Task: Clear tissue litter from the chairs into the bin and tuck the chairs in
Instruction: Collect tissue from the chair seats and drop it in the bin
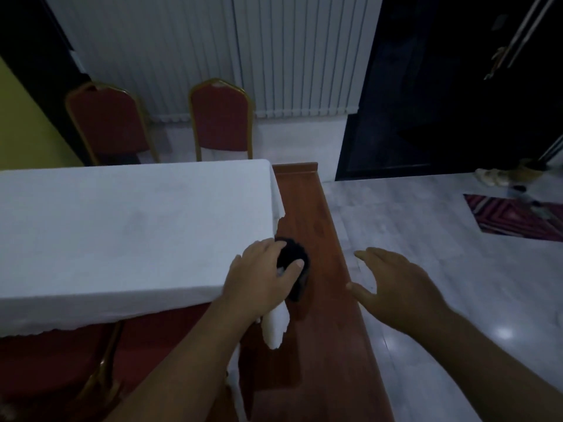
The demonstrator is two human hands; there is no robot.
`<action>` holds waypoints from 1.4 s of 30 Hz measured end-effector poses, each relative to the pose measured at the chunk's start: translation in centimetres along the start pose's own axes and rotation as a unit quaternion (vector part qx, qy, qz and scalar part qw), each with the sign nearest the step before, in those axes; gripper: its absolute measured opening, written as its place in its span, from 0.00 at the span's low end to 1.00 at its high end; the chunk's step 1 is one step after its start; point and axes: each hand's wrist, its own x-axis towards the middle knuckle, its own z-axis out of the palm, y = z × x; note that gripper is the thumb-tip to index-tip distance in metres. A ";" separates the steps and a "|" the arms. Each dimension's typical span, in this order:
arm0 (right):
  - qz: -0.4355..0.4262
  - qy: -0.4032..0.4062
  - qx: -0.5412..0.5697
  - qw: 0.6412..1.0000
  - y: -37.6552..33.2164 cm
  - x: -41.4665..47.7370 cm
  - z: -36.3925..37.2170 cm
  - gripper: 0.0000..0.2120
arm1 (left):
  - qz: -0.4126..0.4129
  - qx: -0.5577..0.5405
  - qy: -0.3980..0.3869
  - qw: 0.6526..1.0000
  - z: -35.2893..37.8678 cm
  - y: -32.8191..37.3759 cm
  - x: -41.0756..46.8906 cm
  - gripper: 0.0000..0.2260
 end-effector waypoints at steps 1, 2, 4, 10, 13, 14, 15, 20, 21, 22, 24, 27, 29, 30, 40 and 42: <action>-0.002 -0.002 0.002 1.000 0.9 1.6 -0.3 0.34 | -0.004 0.001 0.006 1.000 0.2 0.4 1.4 0.26; -0.003 -0.003 0.005 1.000 1.7 3.4 -0.6 0.34 | -0.010 0.003 0.011 1.000 0.5 0.7 3.0 0.25; -0.009 -0.007 0.007 1.000 3.2 7.4 -1.0 0.34 | -0.023 0.006 0.017 1.000 0.9 1.0 6.7 0.24; 0.002 -0.025 -0.015 1.000 7.5 20.1 -3.1 0.30 | -0.067 0.007 0.023 0.997 0.7 0.9 20.5 0.25; -0.004 -0.032 -0.008 0.999 9.3 26.6 -5.1 0.30 | -0.089 -0.002 0.036 0.995 0.1 1.2 27.8 0.26; -0.007 -0.032 -0.002 0.999 9.9 28.7 -5.6 0.30 | -0.097 -0.005 0.039 0.994 0.0 1.3 30.1 0.26; -0.013 -0.030 0.001 0.999 10.4 30.9 -6.1 0.29 | -0.104 -0.009 0.042 0.994 0.0 1.5 32.2 0.27; -0.053 -0.017 0.008 0.998 12.7 42.9 -7.3 0.27 | -0.130 -0.026 0.068 0.989 0.5 1.3 42.3 0.33; -0.066 -0.020 0.009 0.998 13.4 45.8 -7.1 0.26 | -0.142 -0.029 0.074 0.987 0.8 1.0 44.5 0.33; -0.078 -0.022 0.008 0.997 13.9 48.6 -7.0 0.27 | -0.157 -0.033 0.081 0.984 1.1 0.6 46.5 0.33; -0.111 -0.036 0.007 0.993 14.4 54.1 -7.1 0.27 | -0.186 -0.043 0.100 0.977 1.0 0.0 50.2 0.30; -0.171 -0.064 0.004 0.983 13.8 61.4 -7.7 0.28 | -0.221 -0.056 0.130 0.965 0.3 -0.7 54.7 0.22; -0.214 -0.079 -0.004 0.974 12.6 66.2 -7.8 0.27 | -0.242 -0.048 0.153 0.957 -0.3 -1.5 57.5 0.21; -0.232 -0.087 -0.007 0.969 11.8 68.6 -7.8 0.27 | -0.254 -0.042 0.160 0.953 -0.6 -1.9 58.6 0.21; -0.393 -0.155 -0.045 0.905 0.3 89.6 -3.9 0.28 | -0.401 -0.096 0.249 0.876 -2.9 -14.0 69.3 0.28; -0.415 -0.175 -0.045 0.892 -2.3 92.9 -3.1 0.28 | -0.418 -0.097 0.261 0.865 -3.5 -16.5 71.4 0.28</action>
